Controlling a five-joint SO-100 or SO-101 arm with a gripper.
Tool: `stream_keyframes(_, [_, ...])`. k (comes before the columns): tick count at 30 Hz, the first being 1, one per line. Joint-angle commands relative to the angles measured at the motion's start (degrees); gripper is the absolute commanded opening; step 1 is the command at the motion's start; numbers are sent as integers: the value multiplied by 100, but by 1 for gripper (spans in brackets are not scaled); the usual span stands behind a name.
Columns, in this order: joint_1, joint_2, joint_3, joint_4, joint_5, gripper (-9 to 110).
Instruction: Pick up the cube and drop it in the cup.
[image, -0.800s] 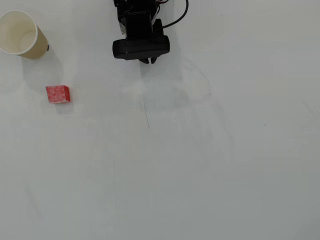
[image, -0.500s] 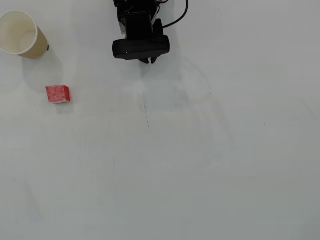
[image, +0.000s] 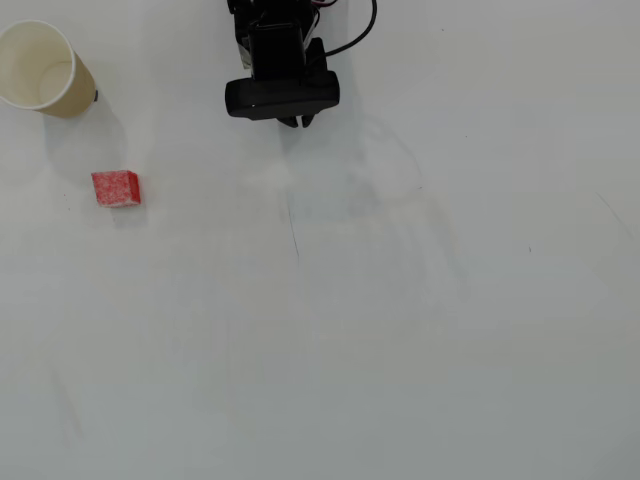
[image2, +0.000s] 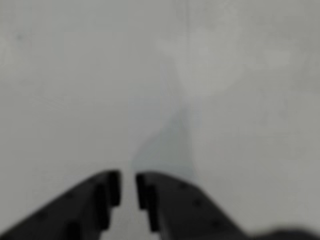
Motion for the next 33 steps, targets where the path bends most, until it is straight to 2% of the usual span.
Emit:
stream_keyframes(1, [-26, 123, 193, -35, 53, 1])
stream_keyframes(23, [-123, 123, 193, -308, 44, 0])
stream_keyframes(27, [-26, 132, 202, -1318, 18, 0])
stream_keyframes(33, [-35, 141, 202, -3489, 0, 0])
